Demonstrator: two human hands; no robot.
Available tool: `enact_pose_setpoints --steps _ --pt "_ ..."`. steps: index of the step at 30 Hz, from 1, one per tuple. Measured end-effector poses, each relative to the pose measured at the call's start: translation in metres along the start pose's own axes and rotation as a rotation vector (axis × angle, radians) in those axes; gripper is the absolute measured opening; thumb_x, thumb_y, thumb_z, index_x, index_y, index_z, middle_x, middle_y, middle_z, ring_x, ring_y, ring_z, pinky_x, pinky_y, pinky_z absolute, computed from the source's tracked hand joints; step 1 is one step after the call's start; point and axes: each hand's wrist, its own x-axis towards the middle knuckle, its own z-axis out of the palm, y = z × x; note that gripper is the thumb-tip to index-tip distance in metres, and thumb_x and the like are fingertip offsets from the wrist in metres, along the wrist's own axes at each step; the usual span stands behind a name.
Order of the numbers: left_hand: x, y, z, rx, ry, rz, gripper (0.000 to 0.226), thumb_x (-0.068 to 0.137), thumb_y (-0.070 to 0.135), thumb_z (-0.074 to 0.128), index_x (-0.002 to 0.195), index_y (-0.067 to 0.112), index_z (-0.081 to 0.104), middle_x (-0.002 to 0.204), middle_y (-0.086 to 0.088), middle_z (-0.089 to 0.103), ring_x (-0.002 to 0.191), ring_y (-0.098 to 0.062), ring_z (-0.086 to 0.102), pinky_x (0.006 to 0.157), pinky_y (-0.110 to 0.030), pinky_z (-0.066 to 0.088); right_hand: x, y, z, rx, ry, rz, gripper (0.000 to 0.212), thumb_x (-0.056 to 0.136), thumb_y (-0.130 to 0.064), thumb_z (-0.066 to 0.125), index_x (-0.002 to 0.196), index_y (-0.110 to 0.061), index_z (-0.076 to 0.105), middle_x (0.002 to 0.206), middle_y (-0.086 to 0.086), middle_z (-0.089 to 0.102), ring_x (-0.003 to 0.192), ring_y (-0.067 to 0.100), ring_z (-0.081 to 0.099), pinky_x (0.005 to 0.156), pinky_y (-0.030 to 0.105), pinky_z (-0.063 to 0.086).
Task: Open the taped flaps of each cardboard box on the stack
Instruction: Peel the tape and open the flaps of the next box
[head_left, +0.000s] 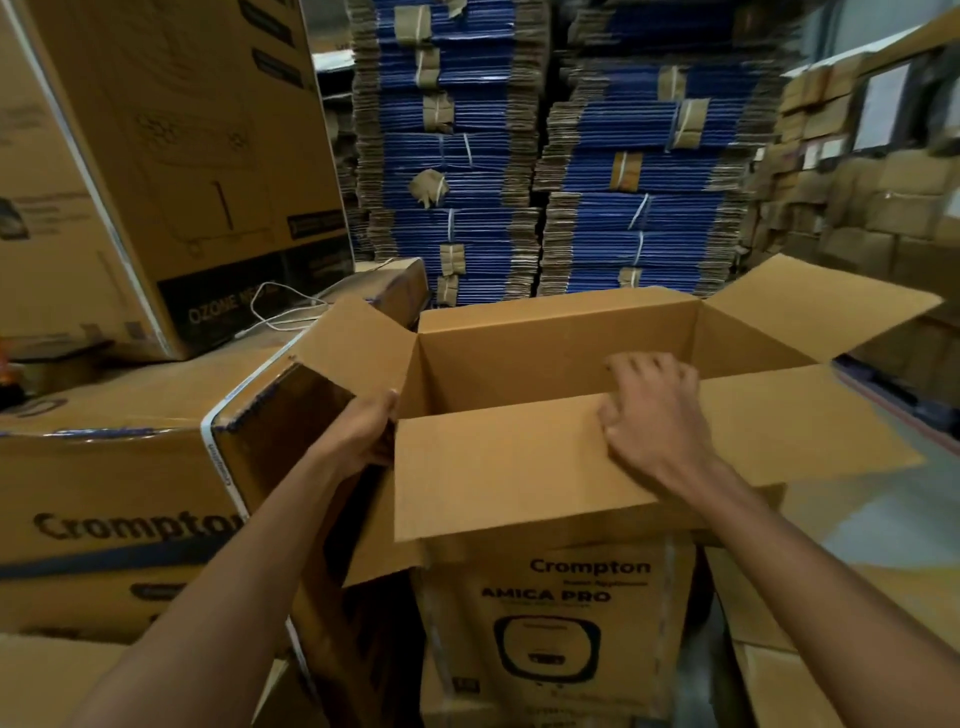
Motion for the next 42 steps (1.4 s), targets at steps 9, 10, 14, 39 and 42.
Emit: enact_pose_setpoints --steps 9,10,14,39,42 --pt "-0.033 0.047 0.108 0.017 -0.084 0.131 0.037 0.109 0.036 0.030 0.129 0.011 0.047 0.115 -0.010 0.061 0.100 -0.029 0.061 0.072 -0.041 0.058 -0.073 -0.119 -0.025 0.359 -0.183 -0.232 0.039 0.104 -0.046 0.047 0.082 -0.021 0.068 0.069 -0.007 0.063 0.060 0.010 0.060 0.061 0.030 0.056" --pt "-0.035 0.048 0.117 0.001 -0.114 0.114 0.036 0.108 0.037 0.031 0.128 0.012 0.047 0.118 -0.010 0.060 0.104 -0.031 0.061 0.077 -0.046 0.061 -0.079 -0.121 -0.024 0.425 -0.223 -0.198 0.041 0.104 -0.045 0.046 0.079 -0.021 0.066 0.066 -0.006 0.062 0.057 0.010 0.060 0.059 0.034 0.056" --pt "-0.046 0.057 0.134 -0.039 -0.176 0.091 0.032 0.107 0.040 0.030 0.121 0.017 0.047 0.117 -0.012 0.061 0.104 -0.036 0.062 0.083 -0.057 0.060 -0.088 -0.108 -0.006 0.687 -0.415 0.261 0.047 0.100 -0.062 0.044 0.119 -0.025 0.065 0.103 -0.002 0.070 0.085 0.018 0.069 0.068 0.037 0.053" --pt "-0.096 0.099 0.121 -0.037 -0.337 0.627 0.028 0.110 0.013 0.028 0.125 0.009 0.052 0.091 -0.001 0.059 0.079 -0.012 0.060 0.061 -0.015 0.049 -0.004 -0.091 -0.056 1.124 0.312 0.709 0.056 0.097 -0.030 0.061 0.149 -0.026 0.041 0.130 0.002 0.060 0.127 0.024 0.050 0.091 0.029 0.040" --pt "-0.105 0.123 0.095 -0.062 -0.440 0.726 0.047 0.111 0.007 0.024 0.149 0.033 0.032 0.118 0.004 0.062 0.090 0.002 0.067 0.071 -0.012 0.054 0.015 -0.102 -0.080 1.100 0.273 0.622 0.040 0.097 -0.036 0.063 0.133 -0.020 0.057 0.114 0.002 0.067 0.096 0.018 0.064 0.073 0.018 0.049"
